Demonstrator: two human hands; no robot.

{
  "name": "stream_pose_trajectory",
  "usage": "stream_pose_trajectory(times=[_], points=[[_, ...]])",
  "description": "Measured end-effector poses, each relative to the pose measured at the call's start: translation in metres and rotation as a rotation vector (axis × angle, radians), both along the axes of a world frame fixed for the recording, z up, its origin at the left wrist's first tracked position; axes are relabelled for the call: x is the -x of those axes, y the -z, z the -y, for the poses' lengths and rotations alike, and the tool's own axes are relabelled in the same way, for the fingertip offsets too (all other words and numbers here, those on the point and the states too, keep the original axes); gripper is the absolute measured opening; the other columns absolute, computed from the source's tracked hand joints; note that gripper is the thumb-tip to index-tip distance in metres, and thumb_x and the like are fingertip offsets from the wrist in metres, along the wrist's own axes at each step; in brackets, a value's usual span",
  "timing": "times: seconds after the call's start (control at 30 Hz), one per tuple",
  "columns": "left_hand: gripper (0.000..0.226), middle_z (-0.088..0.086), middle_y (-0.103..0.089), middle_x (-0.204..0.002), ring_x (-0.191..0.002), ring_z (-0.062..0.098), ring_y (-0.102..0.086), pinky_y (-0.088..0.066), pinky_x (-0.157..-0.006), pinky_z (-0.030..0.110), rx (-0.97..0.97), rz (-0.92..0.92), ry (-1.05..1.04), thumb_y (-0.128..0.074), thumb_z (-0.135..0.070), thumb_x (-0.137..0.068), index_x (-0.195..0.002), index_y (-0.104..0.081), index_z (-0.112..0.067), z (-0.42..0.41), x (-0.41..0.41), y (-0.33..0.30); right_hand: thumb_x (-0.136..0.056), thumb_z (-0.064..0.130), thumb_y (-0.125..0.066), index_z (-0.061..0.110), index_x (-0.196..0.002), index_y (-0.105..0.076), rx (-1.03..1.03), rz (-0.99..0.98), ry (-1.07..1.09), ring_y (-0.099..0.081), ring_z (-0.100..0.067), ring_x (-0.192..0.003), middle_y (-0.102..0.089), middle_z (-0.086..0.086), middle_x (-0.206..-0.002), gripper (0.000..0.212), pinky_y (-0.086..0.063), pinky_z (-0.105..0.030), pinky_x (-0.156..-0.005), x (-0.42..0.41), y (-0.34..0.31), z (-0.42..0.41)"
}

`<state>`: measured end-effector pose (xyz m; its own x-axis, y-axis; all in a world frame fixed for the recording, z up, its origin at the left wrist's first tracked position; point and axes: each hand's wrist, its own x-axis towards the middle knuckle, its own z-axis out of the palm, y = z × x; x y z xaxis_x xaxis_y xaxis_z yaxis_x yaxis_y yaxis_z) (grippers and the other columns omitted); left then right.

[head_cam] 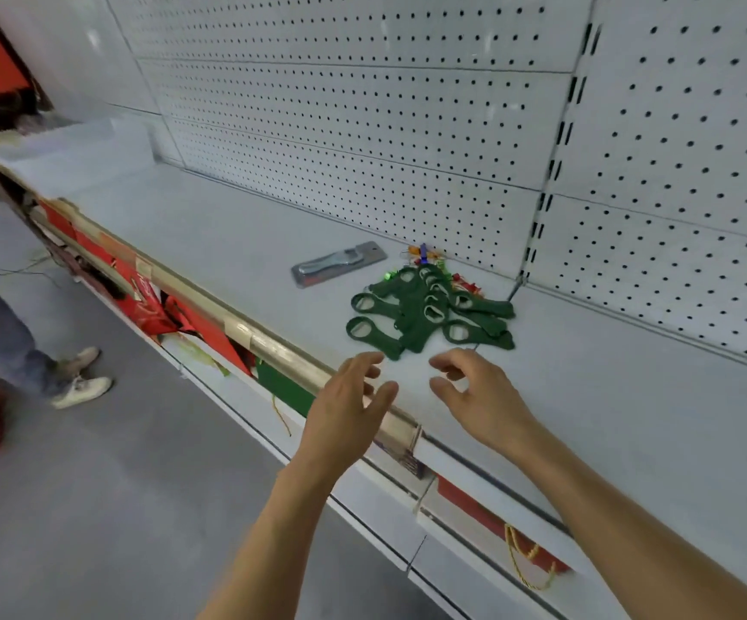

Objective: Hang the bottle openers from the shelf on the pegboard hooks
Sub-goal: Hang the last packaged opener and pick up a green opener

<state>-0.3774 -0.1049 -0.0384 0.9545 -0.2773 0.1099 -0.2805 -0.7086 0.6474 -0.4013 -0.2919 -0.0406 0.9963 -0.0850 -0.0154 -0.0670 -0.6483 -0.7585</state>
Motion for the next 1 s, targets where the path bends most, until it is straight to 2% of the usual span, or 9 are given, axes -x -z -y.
stream_pose_trajectory(times=[0.27,0.43,0.47,0.6,0.7,0.8,0.9,0.93,1.0], points=[[0.039,-0.008,-0.057,-0.123,-0.102,0.007,-0.057,-0.051,-0.090,0.032,0.000,-0.062,0.068,-0.054,-0.040,-0.095,-0.131,-0.049,-0.026,-0.039,-0.126,0.007,-0.093,0.029,-0.058,0.024,-0.123,-0.057,0.022,-0.008,0.043,-0.056,-0.006,-0.109,-0.060,0.008,-0.122,0.030,-0.048,-0.033,-0.098,-0.110,0.002,-0.044],[0.043,0.001,-0.054,-0.132,-0.119,0.018,-0.051,-0.042,-0.100,0.033,-0.079,-0.084,0.080,-0.056,-0.036,-0.095,-0.133,-0.050,-0.019,-0.076,-0.223,0.013,-0.094,0.025,-0.059,0.017,-0.128,-0.058,-0.187,-0.040,0.153,-0.057,-0.004,-0.102,-0.062,0.006,-0.120,0.035,-0.044,-0.015,-0.085,-0.185,-0.002,-0.091],[0.043,0.004,-0.053,-0.133,-0.122,0.022,-0.048,-0.040,-0.101,0.033,-0.105,-0.092,0.081,-0.057,-0.035,-0.095,-0.133,-0.050,-0.017,-0.081,-0.243,0.013,-0.093,0.022,-0.060,0.014,-0.128,-0.058,-0.271,-0.053,0.195,-0.059,-0.006,-0.100,-0.063,0.003,-0.120,0.036,-0.046,-0.016,-0.085,-0.200,-0.004,-0.100],[0.046,0.011,-0.044,-0.142,-0.128,0.030,-0.039,-0.033,-0.105,0.037,-0.228,-0.190,0.175,-0.052,-0.030,-0.095,-0.137,-0.045,-0.013,-0.090,-0.315,0.020,-0.092,0.018,-0.060,0.008,-0.133,-0.052,-0.597,-0.170,0.438,-0.062,-0.014,-0.091,-0.057,-0.003,-0.120,0.044,-0.052,-0.041,-0.097,-0.254,-0.004,-0.127],[0.042,0.013,-0.047,-0.138,-0.121,0.033,-0.041,-0.035,-0.098,0.039,-0.290,-0.267,0.241,-0.049,-0.030,-0.093,-0.130,-0.047,-0.010,-0.088,-0.348,0.023,-0.090,0.012,-0.062,0.009,-0.120,-0.052,-0.849,-0.259,0.640,-0.059,-0.020,-0.091,-0.050,-0.006,-0.114,0.032,-0.054,-0.040,-0.093,-0.286,0.000,-0.138],[0.046,0.010,-0.052,-0.128,-0.118,0.033,-0.044,-0.037,-0.097,0.040,-0.344,-0.295,0.286,-0.050,-0.038,-0.092,-0.132,-0.047,-0.015,-0.084,-0.366,0.028,-0.089,0.006,-0.062,-0.002,-0.109,-0.057,-1.078,-0.261,0.825,-0.062,-0.028,-0.092,-0.061,-0.015,-0.097,0.022,-0.059,-0.037,-0.073,-0.307,0.004,-0.142],[0.025,0.008,-0.062,-0.103,-0.096,0.026,-0.060,-0.049,-0.076,0.033,-0.228,-0.390,0.293,-0.054,-0.038,-0.086,-0.103,-0.055,-0.019,-0.082,-0.375,0.029,-0.086,0.008,-0.062,-0.003,-0.114,-0.058,-1.056,-0.257,0.902,-0.058,-0.023,-0.071,-0.063,-0.022,-0.099,0.030,-0.053,-0.029,-0.052,-0.322,0.009,-0.143],[0.014,0.005,-0.062,-0.099,-0.089,0.022,-0.059,-0.046,-0.069,0.026,-0.187,-0.439,0.311,-0.055,-0.029,-0.088,-0.099,-0.053,-0.020,-0.082,-0.376,0.027,-0.085,0.009,-0.063,-0.002,-0.115,-0.056,-1.018,-0.264,0.929,-0.054,-0.021,-0.067,-0.060,-0.019,-0.095,0.032,-0.048,-0.026,-0.051,-0.325,0.010,-0.144],[0.011,0.002,-0.061,-0.096,-0.085,0.017,-0.054,-0.040,-0.064,0.019,-0.105,-0.522,0.342,-0.056,-0.016,-0.090,-0.100,-0.055,-0.020,-0.083,-0.378,0.025,-0.085,0.009,-0.062,-0.002,-0.116,-0.055,-0.937,-0.287,0.961,-0.049,-0.018,-0.065,-0.056,-0.014,-0.088,0.033,-0.039,-0.023,-0.050,-0.331,0.014,-0.144]])
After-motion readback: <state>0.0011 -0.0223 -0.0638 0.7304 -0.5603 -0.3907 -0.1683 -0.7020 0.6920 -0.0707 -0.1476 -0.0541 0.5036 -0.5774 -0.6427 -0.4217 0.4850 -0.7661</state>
